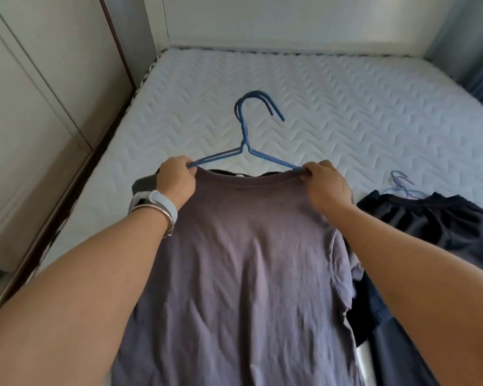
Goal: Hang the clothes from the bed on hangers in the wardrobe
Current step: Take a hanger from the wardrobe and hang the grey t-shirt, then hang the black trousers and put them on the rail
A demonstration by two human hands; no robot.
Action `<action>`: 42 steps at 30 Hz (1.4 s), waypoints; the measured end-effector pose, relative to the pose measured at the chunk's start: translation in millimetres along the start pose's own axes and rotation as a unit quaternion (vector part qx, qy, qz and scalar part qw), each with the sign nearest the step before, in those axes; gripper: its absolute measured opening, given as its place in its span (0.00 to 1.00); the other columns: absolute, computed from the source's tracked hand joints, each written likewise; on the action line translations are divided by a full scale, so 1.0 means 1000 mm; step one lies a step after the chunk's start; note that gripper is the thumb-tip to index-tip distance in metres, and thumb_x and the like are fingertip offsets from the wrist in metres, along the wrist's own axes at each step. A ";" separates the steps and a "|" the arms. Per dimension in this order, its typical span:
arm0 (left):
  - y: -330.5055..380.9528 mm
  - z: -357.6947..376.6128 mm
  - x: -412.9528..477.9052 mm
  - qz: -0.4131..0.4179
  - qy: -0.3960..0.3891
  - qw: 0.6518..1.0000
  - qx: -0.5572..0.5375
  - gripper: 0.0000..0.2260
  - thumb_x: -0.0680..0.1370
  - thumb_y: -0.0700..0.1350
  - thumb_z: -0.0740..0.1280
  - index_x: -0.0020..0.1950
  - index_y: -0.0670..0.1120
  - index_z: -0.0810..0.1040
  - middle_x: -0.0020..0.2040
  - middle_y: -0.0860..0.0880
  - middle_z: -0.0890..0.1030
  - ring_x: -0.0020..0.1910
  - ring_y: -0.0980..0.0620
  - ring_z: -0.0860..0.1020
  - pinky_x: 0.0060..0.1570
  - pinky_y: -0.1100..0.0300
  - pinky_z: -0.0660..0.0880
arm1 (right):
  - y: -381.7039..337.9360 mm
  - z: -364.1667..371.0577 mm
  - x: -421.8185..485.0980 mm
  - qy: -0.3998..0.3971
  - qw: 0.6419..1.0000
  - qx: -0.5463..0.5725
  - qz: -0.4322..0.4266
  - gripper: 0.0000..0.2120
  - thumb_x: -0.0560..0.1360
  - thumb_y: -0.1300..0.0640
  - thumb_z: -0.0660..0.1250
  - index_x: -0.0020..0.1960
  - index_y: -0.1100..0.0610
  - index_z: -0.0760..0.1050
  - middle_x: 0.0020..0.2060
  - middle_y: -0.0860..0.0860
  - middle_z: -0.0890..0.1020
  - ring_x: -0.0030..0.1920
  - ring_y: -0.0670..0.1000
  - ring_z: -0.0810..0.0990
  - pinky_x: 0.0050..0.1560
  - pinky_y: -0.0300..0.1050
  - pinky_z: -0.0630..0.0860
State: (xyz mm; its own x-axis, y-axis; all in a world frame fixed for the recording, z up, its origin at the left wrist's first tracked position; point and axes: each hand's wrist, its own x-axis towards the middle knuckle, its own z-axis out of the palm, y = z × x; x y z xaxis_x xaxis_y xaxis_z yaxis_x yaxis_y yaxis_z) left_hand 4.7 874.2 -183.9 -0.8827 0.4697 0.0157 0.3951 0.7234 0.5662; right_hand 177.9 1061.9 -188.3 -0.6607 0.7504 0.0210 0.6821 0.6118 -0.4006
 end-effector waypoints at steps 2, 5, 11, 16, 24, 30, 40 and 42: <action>-0.008 0.029 0.008 0.025 -0.046 0.998 -0.033 0.22 0.80 0.40 0.58 0.74 0.43 0.60 0.75 0.39 0.57 0.74 0.44 0.59 0.71 0.56 0.57 | 0.006 0.027 0.012 -0.011 0.998 0.066 0.004 0.20 0.79 0.57 0.57 0.71 0.54 0.65 0.72 0.56 0.61 0.68 0.60 0.68 0.65 0.49 0.66; -0.033 0.071 0.005 0.014 -0.132 0.990 -0.041 0.30 0.79 0.41 0.59 0.77 0.48 0.47 0.77 0.43 0.40 0.77 0.48 0.46 0.73 0.57 0.48 | 0.020 0.066 0.009 -0.098 0.992 0.074 -0.022 0.28 0.77 0.58 0.61 0.75 0.52 0.56 0.76 0.55 0.53 0.74 0.55 0.59 0.68 0.43 0.59; -0.087 0.124 -0.050 -0.059 -0.254 0.965 0.026 0.25 0.79 0.43 0.60 0.74 0.43 0.58 0.74 0.42 0.62 0.74 0.46 0.61 0.71 0.55 0.57 | 0.065 0.124 -0.035 -0.258 0.964 0.038 0.042 0.18 0.78 0.57 0.59 0.67 0.58 0.70 0.65 0.57 0.75 0.66 0.56 0.71 0.63 0.41 0.64; -0.094 0.115 -0.134 -0.095 -0.255 0.962 -0.034 0.16 0.78 0.41 0.62 0.66 0.42 0.73 0.65 0.44 0.75 0.65 0.47 0.73 0.62 0.63 0.65 | 0.089 0.123 -0.103 -0.261 0.953 0.083 0.131 0.15 0.77 0.58 0.60 0.62 0.58 0.75 0.60 0.56 0.79 0.61 0.55 0.77 0.61 0.42 0.69; -0.107 0.028 -0.294 -0.200 -0.294 0.924 -0.142 0.07 0.78 0.41 0.62 0.53 0.51 0.77 0.51 0.48 0.82 0.54 0.50 0.79 0.53 0.63 0.69 | 0.098 0.057 -0.285 -0.363 0.910 0.081 0.184 0.13 0.77 0.59 0.59 0.56 0.61 0.78 0.52 0.59 0.83 0.55 0.60 0.80 0.55 0.46 0.73; -0.128 -0.045 -0.437 -0.250 -0.376 0.885 -0.108 0.12 0.77 0.38 0.63 0.42 0.56 0.74 0.50 0.45 0.80 0.55 0.46 0.79 0.59 0.56 0.72 | 0.106 -0.001 -0.455 -0.369 0.882 0.141 0.257 0.11 0.76 0.62 0.61 0.49 0.53 0.80 0.44 0.50 0.79 0.51 0.59 0.81 0.51 0.48 0.74; -0.124 -0.082 -0.626 -0.321 -0.439 0.834 -0.089 0.10 0.78 0.40 0.62 0.58 0.41 0.77 0.46 0.48 0.78 0.47 0.52 0.75 0.36 0.68 0.67 | 0.150 -0.063 -0.695 -0.318 0.827 0.208 0.416 0.10 0.75 0.60 0.65 0.38 0.48 0.78 0.31 0.43 0.80 0.39 0.51 0.80 0.46 0.41 0.75; -0.117 -0.077 -0.640 -0.325 -0.439 0.834 -0.079 0.10 0.78 0.39 0.62 0.57 0.39 0.76 0.43 0.49 0.78 0.44 0.52 0.75 0.36 0.67 0.67 | 0.165 -0.072 -0.722 -0.290 0.816 0.224 0.447 0.09 0.75 0.60 0.64 0.40 0.49 0.77 0.34 0.46 0.81 0.42 0.52 0.81 0.52 0.46 0.75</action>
State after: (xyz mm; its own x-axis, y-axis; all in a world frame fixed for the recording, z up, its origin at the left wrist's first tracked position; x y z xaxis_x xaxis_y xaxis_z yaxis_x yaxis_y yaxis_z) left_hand 503.3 449.5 -196.7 -0.3436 0.2434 -0.9070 -0.1947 0.9264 0.3223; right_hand 790.3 638.7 -203.6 -0.0884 0.5223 -0.8482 0.8757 -0.3651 -0.3161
